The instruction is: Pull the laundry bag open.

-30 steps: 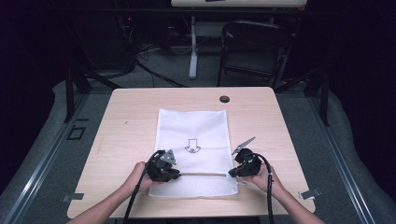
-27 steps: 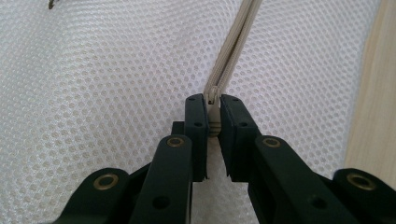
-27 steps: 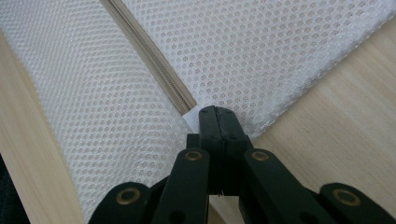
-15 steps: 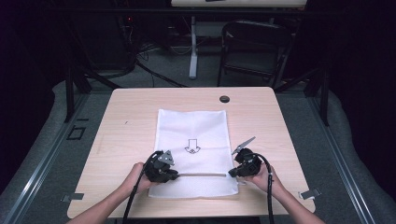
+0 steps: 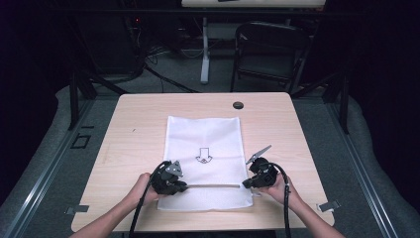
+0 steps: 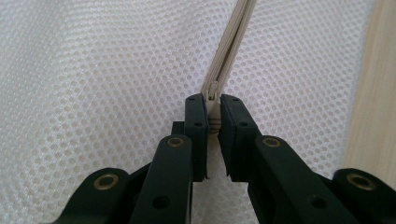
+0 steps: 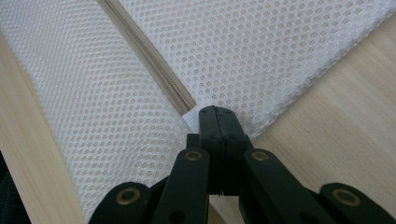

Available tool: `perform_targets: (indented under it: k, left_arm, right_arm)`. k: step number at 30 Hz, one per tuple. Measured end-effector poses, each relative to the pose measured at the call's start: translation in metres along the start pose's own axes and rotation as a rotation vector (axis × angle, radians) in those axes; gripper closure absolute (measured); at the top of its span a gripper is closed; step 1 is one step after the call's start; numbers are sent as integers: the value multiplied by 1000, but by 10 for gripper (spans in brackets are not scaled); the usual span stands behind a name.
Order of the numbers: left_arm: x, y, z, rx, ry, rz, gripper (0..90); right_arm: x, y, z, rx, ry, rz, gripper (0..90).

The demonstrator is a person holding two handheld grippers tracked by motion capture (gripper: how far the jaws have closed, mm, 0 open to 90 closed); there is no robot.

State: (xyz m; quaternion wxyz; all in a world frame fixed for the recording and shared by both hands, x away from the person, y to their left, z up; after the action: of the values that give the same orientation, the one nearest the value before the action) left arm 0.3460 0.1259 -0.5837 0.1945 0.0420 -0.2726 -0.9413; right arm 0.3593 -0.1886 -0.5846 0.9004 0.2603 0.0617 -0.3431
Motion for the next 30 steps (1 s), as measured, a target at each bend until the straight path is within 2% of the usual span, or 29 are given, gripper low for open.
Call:
perform_targets:
  k: [2,4,9,11,13,17,20,21,22,23,25,26,27,30]
  left_arm:
    - [0,-1,1,-6,14,-3,824]
    - [0,-2,2,0,3,5,824]
    - [-1,-3,3,-7,9,-14,824]
    - [-3,-4,5,0,9,1,824]
    - [-2,-5,6,-2,13,-14,825]
    - [-2,-5,7,3,9,-9,824]
    - [-3,-6,6,-13,16,-15,825]
    - [-4,-8,7,-4,4,-8,825]
    - [-5,-10,8,-18,21,-10,824]
    - [-10,-17,13,-23,36,18,824]
    - [-15,-26,19,-20,52,46,824]
    - [-15,-26,19,-20,52,46,823]
    - [-18,-33,24,-12,59,73,823]
    - [-18,-37,28,-15,67,72,823]
  right_arm:
    - [0,0,0,2,2,3,900]
    - [0,0,0,0,1,1,900]
    - [0,0,0,2,1,2,900]
    - [0,0,0,1,1,2,900]
    - [0,0,0,-1,0,-2,900]
    - [0,0,0,2,1,2,900]
    - [0,0,0,2,1,3,900]
    - [0,0,0,2,1,3,900]
    - [0,0,0,0,0,4,900]
    - [0,0,0,0,1,3,900]
    - [0,0,0,0,2,1,900]
    - [0,0,0,0,2,1,900]
    - [0,0,0,-3,1,4,900]
    - [-1,1,-1,2,4,-1,900]
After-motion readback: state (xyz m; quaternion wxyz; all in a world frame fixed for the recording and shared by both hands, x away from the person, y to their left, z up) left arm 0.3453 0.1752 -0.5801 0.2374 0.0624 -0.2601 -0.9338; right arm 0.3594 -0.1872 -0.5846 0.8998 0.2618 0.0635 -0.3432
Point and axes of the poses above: each handheld gripper's, and its own axes: z roughly backward along the jaws, y roughly out of its top, x roughly to its right, the point moved 3 cm from there along -z, roughly forward along the jaws, and after that the axes turned 4 degrees about y, right-handed, at the moved point
